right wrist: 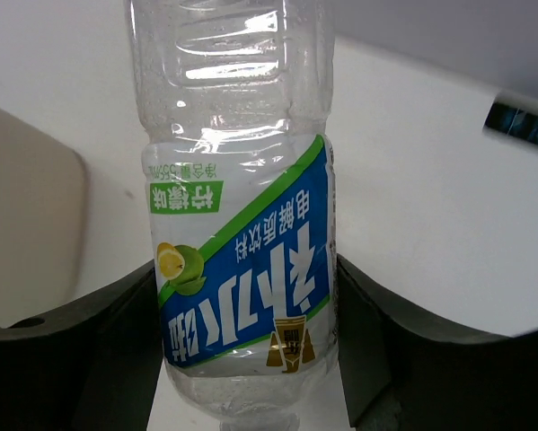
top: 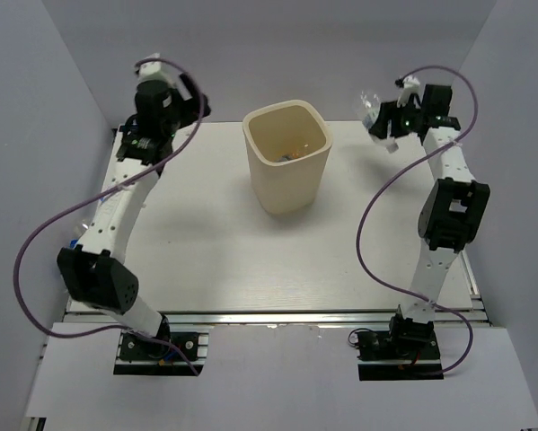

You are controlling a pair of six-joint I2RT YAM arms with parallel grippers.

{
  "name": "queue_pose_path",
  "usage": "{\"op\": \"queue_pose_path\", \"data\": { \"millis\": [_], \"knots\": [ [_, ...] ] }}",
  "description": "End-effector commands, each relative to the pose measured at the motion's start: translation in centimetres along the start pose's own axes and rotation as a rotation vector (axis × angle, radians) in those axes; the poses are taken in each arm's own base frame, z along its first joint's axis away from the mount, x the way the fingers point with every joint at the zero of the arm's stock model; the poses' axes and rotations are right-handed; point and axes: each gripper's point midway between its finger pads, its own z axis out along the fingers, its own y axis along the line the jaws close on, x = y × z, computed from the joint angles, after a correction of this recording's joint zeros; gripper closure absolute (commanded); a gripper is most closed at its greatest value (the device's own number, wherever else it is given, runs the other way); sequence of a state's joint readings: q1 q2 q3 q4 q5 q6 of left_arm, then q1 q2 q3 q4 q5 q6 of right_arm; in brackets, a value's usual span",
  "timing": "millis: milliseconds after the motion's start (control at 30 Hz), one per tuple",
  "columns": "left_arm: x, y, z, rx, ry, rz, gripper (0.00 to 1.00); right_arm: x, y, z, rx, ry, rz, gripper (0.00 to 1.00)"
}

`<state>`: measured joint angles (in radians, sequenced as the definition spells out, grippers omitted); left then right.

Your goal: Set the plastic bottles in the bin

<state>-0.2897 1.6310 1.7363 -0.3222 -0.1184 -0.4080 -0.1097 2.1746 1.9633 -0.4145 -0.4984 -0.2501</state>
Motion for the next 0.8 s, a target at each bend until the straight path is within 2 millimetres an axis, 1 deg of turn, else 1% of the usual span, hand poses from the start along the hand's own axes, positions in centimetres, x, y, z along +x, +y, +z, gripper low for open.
{"op": "queue_pose_path", "data": {
  "millis": [0,33,67,100,133,167,200,233,267,300,333,367,400,433,467,500,533,567,600,667,700,767],
  "knots": [
    [0.2,7.6,-3.0,-0.235,-0.043,-0.112,0.02,-16.0,9.1,-9.5,-0.133,-0.389,-0.147,0.64],
    [0.6,8.9,-3.6,-0.27,-0.046,-0.127,0.02,-17.6,10.5,-10.7,-0.141,-0.435,-0.17,0.64],
    [0.2,9.8,-4.7,-0.293,-0.069,-0.17,0.02,-19.3,12.3,-12.7,-0.144,-0.488,-0.207,0.64],
    [0.6,11.1,-5.2,-0.321,-0.068,-0.193,0.02,-20.7,15.5,-13.0,-0.184,-0.533,-0.254,0.63],
    [0.8,13.4,-5.8,-0.372,-0.071,-0.22,0.02,-21.4,17.2,-13.5,-0.198,-0.559,-0.272,0.61],
    [2.4,15.1,-6.2,-0.415,-0.047,-0.256,0.02,-22.0,18.8,-14.2,-0.203,-0.584,-0.294,0.6],
    [2.8,16.2,-7.0,-0.448,-0.044,-0.273,0.02,-22.3,22.1,-13.9,-0.256,-0.596,-0.323,0.59],
    [3.0,17.8,-7.6,-0.493,-0.048,-0.288,0.02,-22.5,23.8,-14.0,-0.28,-0.604,-0.337,0.59],
    [4.2,18.5,-7.9,-0.524,-0.032,-0.302,0.02,-22.3,25.3,-13.6,-0.321,-0.599,-0.333,0.59],
    [4.4,20.4,-8.7,-0.585,-0.034,-0.315,0.02,-22.0,28.0,-13.1,-0.384,-0.592,-0.334,0.59],
    [4.2,21.6,-9.5,-0.638,-0.054,-0.322,0.02,-21.8,29.3,-12.8,-0.421,-0.592,-0.326,0.59],
    [4.8,22.4,-9.9,-0.67,-0.052,-0.339,0.02,-21.2,30.3,-11.9,-0.458,-0.568,-0.306,0.58],
    [5.3,23.2,-10.6,-0.707,-0.045,-0.355,0.02,-20.4,32.0,-11.1,-0.492,-0.549,-0.305,0.56],
    [5.3,24.6,-11.3,-0.753,-0.057,-0.378,0.02,-20.1,32.7,-10.6,-0.506,-0.546,-0.308,0.54],
    [5.6,25.4,-11.8,-0.778,-0.062,-0.409,0.02,-19.4,33.3,-10.0,-0.532,-0.529,-0.286,0.53],
    [6.7,26.4,-12.4,-0.812,-0.041,-0.421,0.02,-18.6,34.2,-9.4,-0.557,-0.508,-0.27,0.49],
    [6.6,27.9,-13.4,-0.858,-0.058,-0.436,0.02,-18.4,34.6,-9.1,-0.567,-0.502,-0.268,0.46],
    [7.0,28.7,-14.0,-0.89,-0.063,-0.453,0.02,-17.9,34.9,-8.9,-0.575,-0.486,-0.266,0.43],
    [7.7,29.6,-14.7,-0.926,-0.048,-0.459,0.02,-17.6,35.3,-8.8,-0.582,-0.481,-0.269,0.36],
    [7.7,31.4,-16.2,-0.998,-0.07,-0.476,0.02,-17.0,35.6,-8.7,-0.599,-0.465,-0.274,0.28],
    [7.9,31.8,-16.6,-1.021,-0.069,-0.478,0.02,-16.8,35.9,-8.7,-0.606,-0.459,-0.277,0.2],
    [7.7,32.9,-17.5,-1.072,-0.097,-0.473,0.02,-16.7,36.2,-9.1,-0.616,-0.454,-0.291,0.14]
  ]
}}
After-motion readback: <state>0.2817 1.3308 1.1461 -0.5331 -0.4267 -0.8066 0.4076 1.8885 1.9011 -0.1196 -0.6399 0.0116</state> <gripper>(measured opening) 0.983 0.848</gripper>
